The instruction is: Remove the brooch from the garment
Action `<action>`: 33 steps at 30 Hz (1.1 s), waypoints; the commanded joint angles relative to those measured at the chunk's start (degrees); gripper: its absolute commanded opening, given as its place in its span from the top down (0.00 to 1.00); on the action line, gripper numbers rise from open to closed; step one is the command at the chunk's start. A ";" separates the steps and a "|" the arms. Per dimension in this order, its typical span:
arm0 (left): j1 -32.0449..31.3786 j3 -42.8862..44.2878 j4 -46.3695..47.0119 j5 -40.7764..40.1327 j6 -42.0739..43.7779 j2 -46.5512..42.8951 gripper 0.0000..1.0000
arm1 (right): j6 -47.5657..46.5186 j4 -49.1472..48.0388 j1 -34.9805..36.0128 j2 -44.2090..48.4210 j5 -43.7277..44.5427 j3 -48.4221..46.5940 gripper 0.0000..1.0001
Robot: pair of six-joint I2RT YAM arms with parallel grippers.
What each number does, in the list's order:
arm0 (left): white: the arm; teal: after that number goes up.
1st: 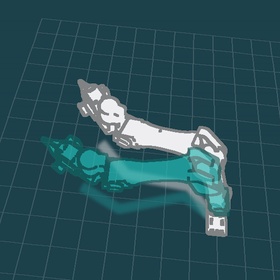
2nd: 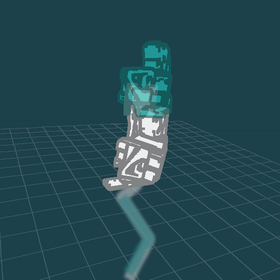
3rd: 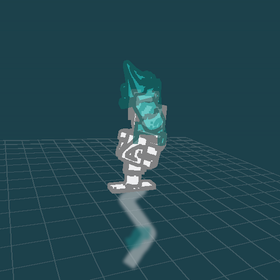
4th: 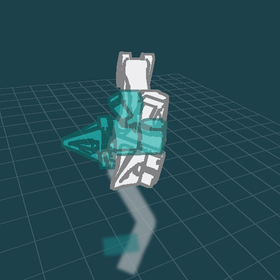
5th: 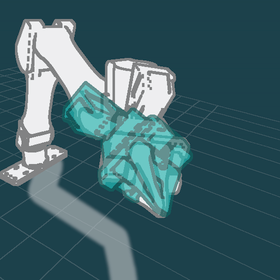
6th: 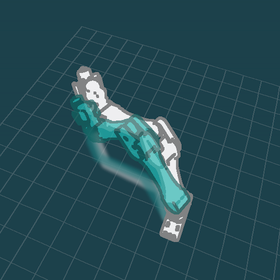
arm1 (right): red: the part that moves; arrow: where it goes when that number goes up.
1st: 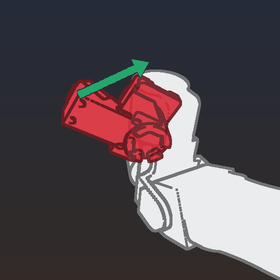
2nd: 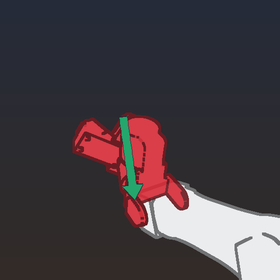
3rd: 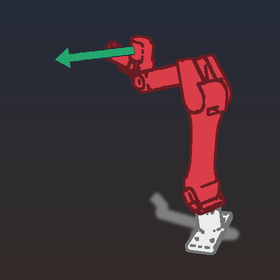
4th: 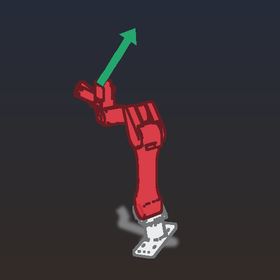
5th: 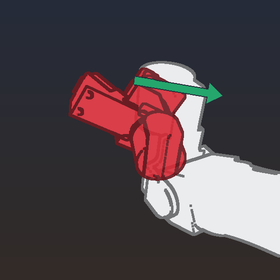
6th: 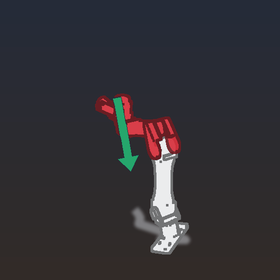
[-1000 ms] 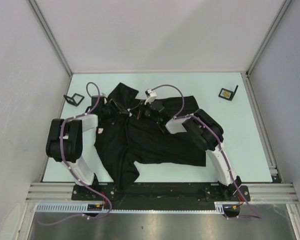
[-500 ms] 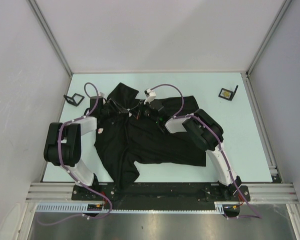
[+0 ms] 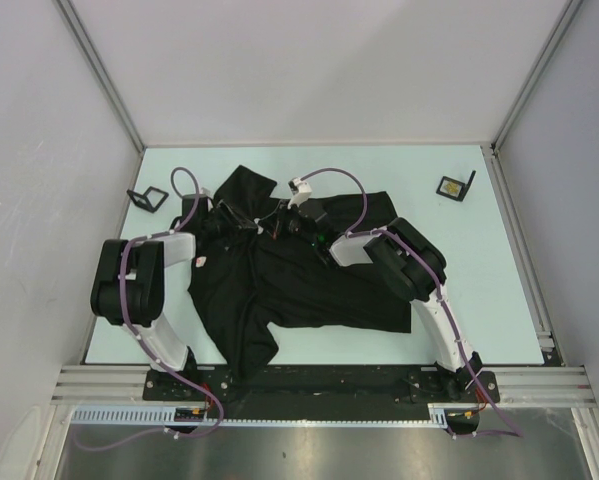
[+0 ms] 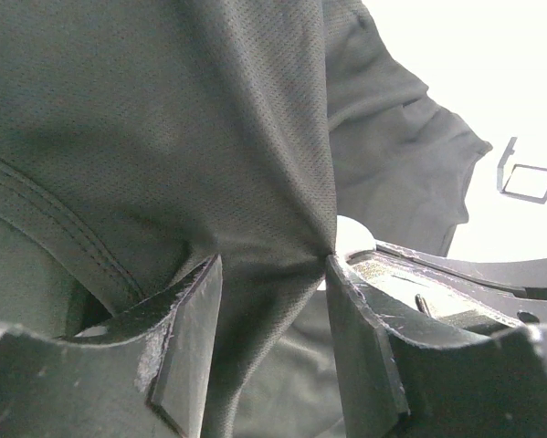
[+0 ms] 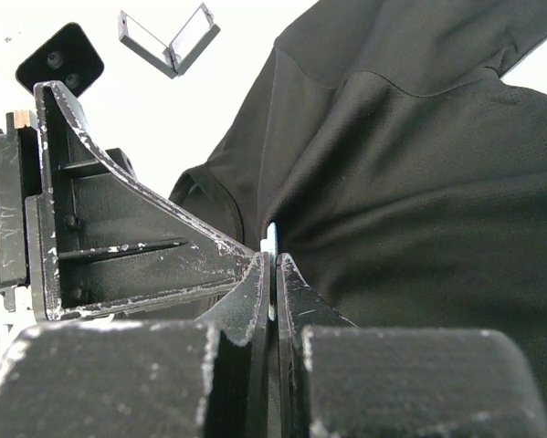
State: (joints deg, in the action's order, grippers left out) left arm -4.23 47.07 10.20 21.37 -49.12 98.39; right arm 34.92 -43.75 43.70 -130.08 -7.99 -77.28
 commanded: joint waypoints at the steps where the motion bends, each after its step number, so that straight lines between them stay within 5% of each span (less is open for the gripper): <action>1: -0.08 2.32 1.67 -0.19 -0.10 0.75 0.46 | 0.33 -3.45 0.42 0.79 -1.41 -1.83 1.00; 18: -1.48 5.14 -4.04 -2.99 2.36 2.42 0.48 | 0.06 -5.91 2.00 0.97 -2.56 -1.91 1.00; 33: -1.57 5.05 -8.61 -6.86 5.00 2.24 0.70 | 1.38 -13.99 2.27 2.19 -2.30 0.63 1.00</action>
State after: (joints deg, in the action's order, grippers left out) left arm -5.67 51.09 4.56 19.29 -46.74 100.09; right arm 34.48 -44.80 44.38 -130.74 -7.53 -76.97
